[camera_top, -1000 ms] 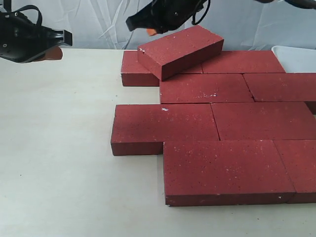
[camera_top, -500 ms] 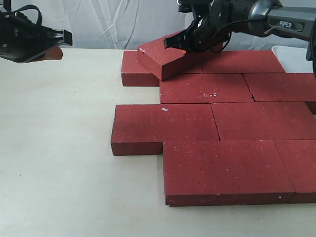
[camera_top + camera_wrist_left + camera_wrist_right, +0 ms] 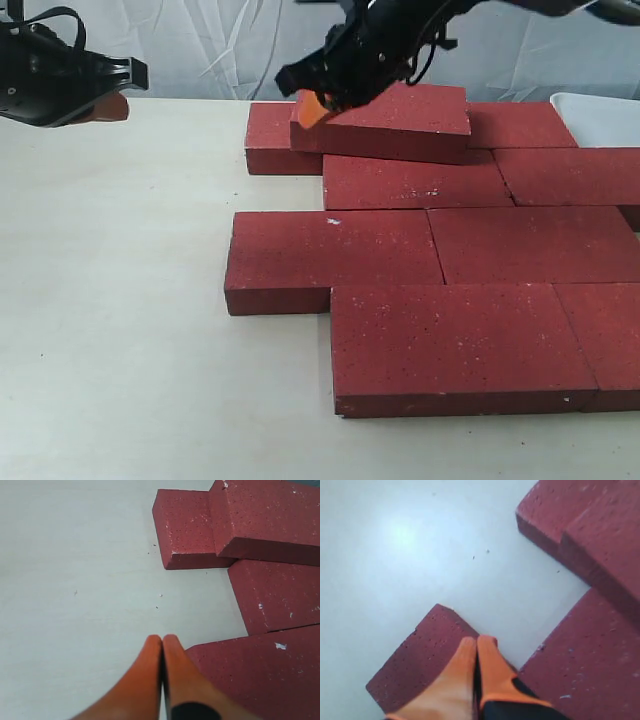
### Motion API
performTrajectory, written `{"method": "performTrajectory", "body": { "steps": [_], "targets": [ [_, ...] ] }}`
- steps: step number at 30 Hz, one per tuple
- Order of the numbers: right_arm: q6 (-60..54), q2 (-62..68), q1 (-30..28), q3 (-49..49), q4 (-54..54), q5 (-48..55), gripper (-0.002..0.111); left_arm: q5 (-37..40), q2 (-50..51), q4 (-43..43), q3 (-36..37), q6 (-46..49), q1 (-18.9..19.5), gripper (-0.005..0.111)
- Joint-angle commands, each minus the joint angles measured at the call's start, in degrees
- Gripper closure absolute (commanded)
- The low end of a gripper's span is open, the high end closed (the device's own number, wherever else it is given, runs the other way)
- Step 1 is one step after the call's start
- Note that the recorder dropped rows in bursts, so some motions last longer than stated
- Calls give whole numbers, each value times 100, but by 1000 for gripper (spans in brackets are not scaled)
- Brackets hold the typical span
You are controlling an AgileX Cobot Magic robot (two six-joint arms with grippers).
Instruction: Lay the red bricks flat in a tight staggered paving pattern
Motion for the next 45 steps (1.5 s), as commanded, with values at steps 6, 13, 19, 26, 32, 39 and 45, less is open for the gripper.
{"method": "performTrajectory", "body": {
  "steps": [6, 13, 19, 26, 32, 39, 45],
  "targets": [
    [1642, -62, -661, -7, -2273, -1817, 109, -8, -48, -58, -9, -31, -35, 107],
    [1642, 899, -915, -7, -2272, -3314, 109, -25, -48, -57, -9, -31, -35, 107],
    [1642, 1217, -920, -7, -1805, -3244, 109, -45, -48, -73, -9, -31, -35, 107],
    [1041, 1240, -786, -48, -1009, -2255, 109, -133, -48, -73, -9, -31, -35, 107],
    [-570, 1041, -517, -567, 261, -62, 109, -144, -48, -83, -9, -31, -35, 107],
    [-612, 497, -343, -884, 912, 338, 109, -133, -48, -85, -9, -31, -35, 107],
    [-253, 260, -422, -884, 260, -83, 109, -133, -48, -85, -9, -31, -35, 107]
  ]
}}
